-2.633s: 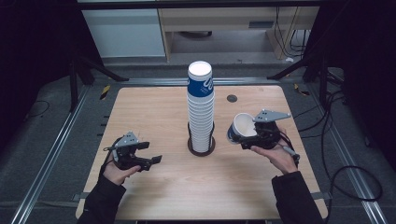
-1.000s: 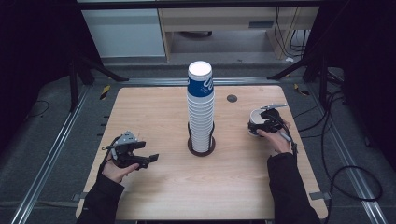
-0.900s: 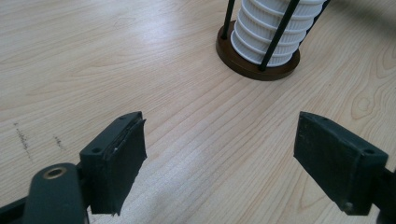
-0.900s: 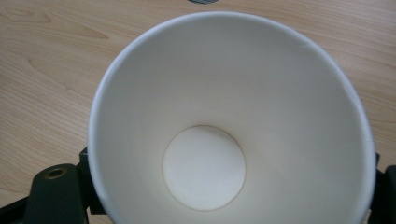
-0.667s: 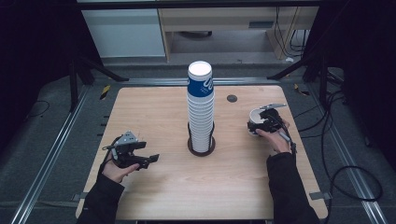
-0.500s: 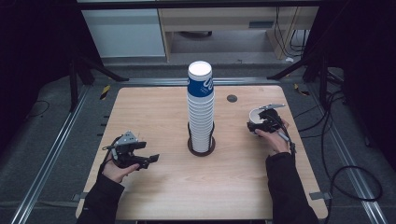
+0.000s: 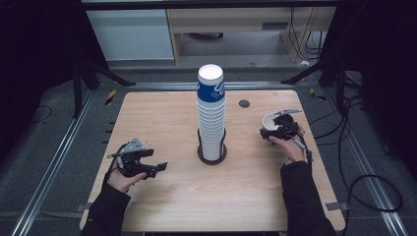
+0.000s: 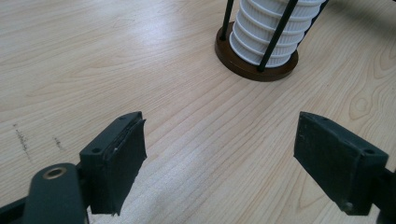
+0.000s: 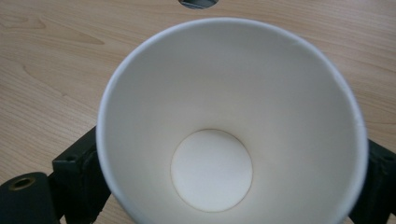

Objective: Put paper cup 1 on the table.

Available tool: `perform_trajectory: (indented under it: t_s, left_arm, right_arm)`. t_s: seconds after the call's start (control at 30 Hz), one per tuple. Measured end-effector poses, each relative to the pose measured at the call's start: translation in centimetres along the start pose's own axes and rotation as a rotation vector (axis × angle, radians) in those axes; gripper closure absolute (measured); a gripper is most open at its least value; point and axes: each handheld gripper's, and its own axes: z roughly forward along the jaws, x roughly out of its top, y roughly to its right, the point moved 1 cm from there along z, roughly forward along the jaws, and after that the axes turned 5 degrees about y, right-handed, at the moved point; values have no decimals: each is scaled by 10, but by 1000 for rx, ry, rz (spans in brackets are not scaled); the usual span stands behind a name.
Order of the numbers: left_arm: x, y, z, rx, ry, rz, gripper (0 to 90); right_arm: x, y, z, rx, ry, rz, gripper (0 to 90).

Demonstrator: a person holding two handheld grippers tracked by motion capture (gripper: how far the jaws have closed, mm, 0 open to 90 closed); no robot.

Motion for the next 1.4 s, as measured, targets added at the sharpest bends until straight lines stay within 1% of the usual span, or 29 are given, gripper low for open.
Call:
perform_trajectory:
  t_s: [0.1, 0.2, 0.23, 0.27, 0.3, 0.33, 0.47, 0.5, 0.53, 0.6, 0.63, 0.67, 0.73, 0.87, 0.9, 0.93, 0.97, 1.03, 1.07, 1.1, 1.13, 1.17, 1.2, 1.23, 1.27, 1.3, 1.33, 1.37, 1.4]
  left_arm:
    - [0, 0, 0, 1, 0, 0, 160]
    - [0, 0, -1, 3, 1, 2, 160]
    - [0, 0, -1, 3, 1, 2, 160]
    - [0, 0, -1, 4, 1, 2, 160]
    - [0, 0, -1, 4, 1, 2, 160]
    - [0, 0, -1, 5, 0, 1, 160]
    - [0, 1, -1, 5, 1, -1, 159]
    - [0, 1, -1, 5, 1, -1, 160]
    - [0, 1, -1, 5, -2, 4, 160]
    - [0, 1, -1, 5, -2, 4, 160]
    - [0, 1, -1, 5, -2, 4, 160]
    - [0, 1, -1, 6, -3, 5, 160]
    - [1, 1, -1, 6, 0, 5, 160]
    - [0, 1, -1, 6, -3, 4, 160]
    - [0, 1, -1, 4, -4, 4, 161]
    - [0, 1, 0, 4, -6, 5, 161]
    - [0, 1, 0, 2, -9, 4, 161]
    - [-1, 1, 1, 0, -13, 2, 161]
    - [-1, 2, 2, -3, -15, 3, 162]
    - [-1, 2, 2, -3, -15, 3, 165]
    - [-1, 2, 2, -4, -16, 4, 166]
    - [-1, 3, 2, -3, -16, 8, 166]
    - [-1, 4, 2, -2, -14, 10, 168]
    - [-1, 4, 2, -2, -14, 10, 168]
    - [0, 3, 1, 0, -15, 12, 168]
    - [0, 3, 1, 0, -15, 12, 168]
    - [0, 3, 1, 1, -13, 10, 168]
    - [0, 3, 1, 2, -12, 9, 168]
    - [0, 2, 1, 3, -12, 8, 169]
  right_arm:
    - [1, 0, -3, 5, 4, 2, 77]
    - [3, -2, -12, 11, 3, 2, 64]
    - [3, -2, -12, 11, 3, 2, 64]
    - [5, -3, -18, 12, 10, -3, 62]
    - [5, -3, -18, 12, 10, -3, 62]
    - [7, -4, -25, 15, 29, -7, 60]
    - [11, -7, -41, 25, 67, -20, 55]
    - [11, -7, -41, 25, 67, -20, 55]
    - [13, -8, -49, 29, 91, -27, 53]
    - [15, -9, -56, 29, 110, -28, 52]
    - [15, -9, -56, 29, 110, -28, 52]
    - [16, -10, -63, 31, 124, -30, 50]
    - [16, -10, -67, 32, 132, -33, 51]
    - [18, -12, -81, 56, 161, -33, 54]
    - [19, -13, -85, 61, 165, -34, 54]
    - [19, -15, -93, 62, 176, -41, 57]
    - [19, -15, -93, 62, 176, -41, 57]
    - [20, -18, -100, 77, 189, -40, 60]
    - [21, -20, -108, 83, 206, -40, 64]
    - [21, -20, -108, 83, 206, -40, 64]
    - [23, -23, -116, 89, 224, -50, 68]
    - [23, -23, -116, 89, 224, -50, 68]
    - [26, -27, -124, 110, 255, -44, 71]
    - [26, -27, -124, 110, 255, -44, 71]
    - [30, -31, -133, 141, 283, -37, 76]
    - [30, -31, -133, 141, 283, -37, 76]
    - [33, -37, -140, 169, 308, -40, 75]
    - [33, -37, -140, 169, 308, -40, 75]
    - [38, -44, -146, 199, 331, -52, 80]
